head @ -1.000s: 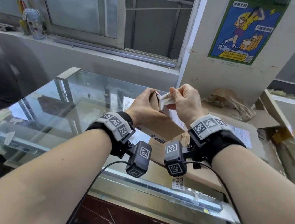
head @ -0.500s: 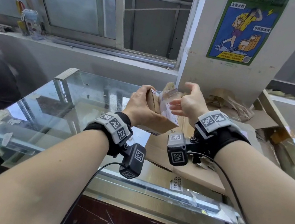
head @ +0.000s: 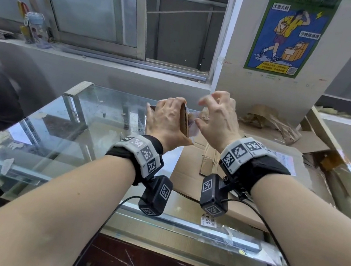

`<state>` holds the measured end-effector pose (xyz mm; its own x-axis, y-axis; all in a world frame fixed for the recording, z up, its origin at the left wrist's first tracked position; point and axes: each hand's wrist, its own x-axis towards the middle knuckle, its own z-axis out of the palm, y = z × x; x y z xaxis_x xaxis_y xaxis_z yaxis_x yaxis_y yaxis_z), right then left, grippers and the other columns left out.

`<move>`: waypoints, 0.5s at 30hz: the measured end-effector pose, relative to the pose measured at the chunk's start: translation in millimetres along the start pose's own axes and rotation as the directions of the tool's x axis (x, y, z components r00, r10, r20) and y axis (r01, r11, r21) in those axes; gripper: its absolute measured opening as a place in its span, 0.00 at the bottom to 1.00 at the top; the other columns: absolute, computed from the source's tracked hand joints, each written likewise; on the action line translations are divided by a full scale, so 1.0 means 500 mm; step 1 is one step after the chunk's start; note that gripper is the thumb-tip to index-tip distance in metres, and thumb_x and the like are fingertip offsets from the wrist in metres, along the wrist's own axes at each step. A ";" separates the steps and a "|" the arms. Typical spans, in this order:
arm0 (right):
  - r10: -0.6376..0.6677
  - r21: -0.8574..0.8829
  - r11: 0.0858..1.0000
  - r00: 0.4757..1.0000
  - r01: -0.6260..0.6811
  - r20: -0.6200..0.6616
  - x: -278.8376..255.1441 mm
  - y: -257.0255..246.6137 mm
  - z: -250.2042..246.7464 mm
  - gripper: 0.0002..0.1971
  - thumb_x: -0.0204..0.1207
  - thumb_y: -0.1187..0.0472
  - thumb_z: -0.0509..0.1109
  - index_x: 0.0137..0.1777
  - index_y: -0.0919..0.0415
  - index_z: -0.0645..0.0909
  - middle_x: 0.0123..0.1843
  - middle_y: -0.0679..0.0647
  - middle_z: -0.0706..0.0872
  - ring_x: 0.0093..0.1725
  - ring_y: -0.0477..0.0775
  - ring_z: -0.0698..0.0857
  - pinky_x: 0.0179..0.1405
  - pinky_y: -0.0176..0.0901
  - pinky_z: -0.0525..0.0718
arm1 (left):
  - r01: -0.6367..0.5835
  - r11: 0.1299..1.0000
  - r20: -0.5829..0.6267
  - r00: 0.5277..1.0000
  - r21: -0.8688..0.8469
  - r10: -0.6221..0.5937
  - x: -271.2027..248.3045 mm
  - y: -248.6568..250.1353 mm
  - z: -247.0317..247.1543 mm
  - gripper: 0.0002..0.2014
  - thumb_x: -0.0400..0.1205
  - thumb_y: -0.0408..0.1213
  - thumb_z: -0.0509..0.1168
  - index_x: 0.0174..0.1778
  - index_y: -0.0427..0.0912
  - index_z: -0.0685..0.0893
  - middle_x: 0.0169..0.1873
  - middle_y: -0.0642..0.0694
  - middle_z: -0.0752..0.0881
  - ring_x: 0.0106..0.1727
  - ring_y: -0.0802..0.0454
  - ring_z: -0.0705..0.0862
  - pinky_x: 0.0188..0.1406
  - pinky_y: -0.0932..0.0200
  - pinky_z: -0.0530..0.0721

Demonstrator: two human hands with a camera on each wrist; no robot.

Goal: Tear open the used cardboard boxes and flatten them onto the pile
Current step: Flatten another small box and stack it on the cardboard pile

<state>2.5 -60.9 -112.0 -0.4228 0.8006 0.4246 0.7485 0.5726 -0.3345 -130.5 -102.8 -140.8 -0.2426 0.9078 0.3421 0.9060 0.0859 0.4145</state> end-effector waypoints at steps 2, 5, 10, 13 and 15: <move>0.033 -0.099 0.995 0.999 -0.032 0.006 -0.003 0.004 -0.001 0.12 0.77 0.51 0.69 0.56 0.53 0.85 0.69 0.57 0.71 0.69 0.58 0.68 0.64 0.53 0.74 | -0.004 1.000 0.000 1.000 0.028 0.004 0.001 0.000 0.002 0.45 0.58 0.59 0.79 0.68 0.54 0.67 0.65 0.53 0.74 0.74 0.49 0.66 0.80 0.35 0.50; 0.115 -0.124 0.987 0.988 -0.102 0.103 -0.005 0.000 0.002 0.19 0.81 0.42 0.59 0.53 0.52 0.88 0.62 0.55 0.74 0.65 0.57 0.68 0.62 0.51 0.71 | -0.013 0.999 -0.020 1.000 0.045 0.014 -0.001 0.002 0.003 0.43 0.60 0.62 0.77 0.68 0.52 0.67 0.64 0.53 0.75 0.73 0.50 0.68 0.79 0.34 0.46; 0.227 0.216 0.937 0.949 -0.274 0.219 0.008 0.002 0.011 0.18 0.75 0.43 0.71 0.46 0.59 0.90 0.47 0.57 0.89 0.52 0.58 0.85 0.56 0.54 0.83 | -0.070 0.997 -0.023 0.997 0.009 0.070 -0.003 0.002 0.005 0.46 0.60 0.64 0.77 0.70 0.49 0.69 0.66 0.51 0.76 0.73 0.49 0.69 0.82 0.42 0.47; 0.307 0.398 0.821 0.905 -0.408 0.295 0.008 0.005 0.011 0.10 0.70 0.56 0.79 0.43 0.64 0.90 0.40 0.60 0.91 0.43 0.58 0.90 0.48 0.58 0.89 | -0.135 0.989 -0.032 0.990 -0.059 0.134 -0.008 0.005 0.004 0.44 0.61 0.62 0.76 0.69 0.45 0.71 0.63 0.48 0.78 0.69 0.47 0.73 0.80 0.48 0.54; 0.335 0.426 0.789 0.891 -0.444 0.307 0.007 0.005 0.009 0.06 0.67 0.61 0.81 0.39 0.63 0.89 0.38 0.60 0.90 0.40 0.58 0.91 0.45 0.56 0.90 | -0.166 0.984 -0.001 0.986 -0.059 0.167 -0.013 0.006 0.003 0.45 0.60 0.61 0.78 0.69 0.44 0.70 0.62 0.47 0.78 0.65 0.47 0.73 0.75 0.50 0.61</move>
<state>0.6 -55.8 -115.0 -0.2821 0.9593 0.0080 0.5603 0.1716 -0.8104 -125.8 -108.0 -143.1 -0.0885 0.9091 0.4071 0.9116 -0.0908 0.4009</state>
